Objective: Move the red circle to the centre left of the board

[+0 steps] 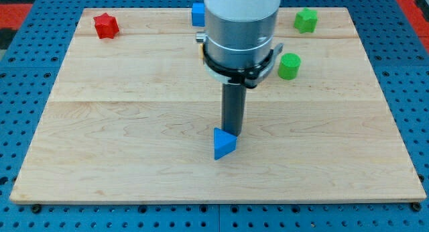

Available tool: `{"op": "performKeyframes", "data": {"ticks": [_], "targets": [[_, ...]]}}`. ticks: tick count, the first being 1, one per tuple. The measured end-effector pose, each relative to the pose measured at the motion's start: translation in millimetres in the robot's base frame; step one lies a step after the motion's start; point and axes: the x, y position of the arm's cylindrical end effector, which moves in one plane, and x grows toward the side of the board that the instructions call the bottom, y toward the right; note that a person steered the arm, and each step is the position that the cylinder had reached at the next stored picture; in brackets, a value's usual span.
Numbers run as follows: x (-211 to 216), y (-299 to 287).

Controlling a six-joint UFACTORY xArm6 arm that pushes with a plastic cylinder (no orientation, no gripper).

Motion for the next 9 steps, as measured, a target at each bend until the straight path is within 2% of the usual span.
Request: {"op": "performKeyframes", "data": {"ticks": [2, 4, 9], "targets": [[24, -4], [-14, -4], [-21, -1]]}}
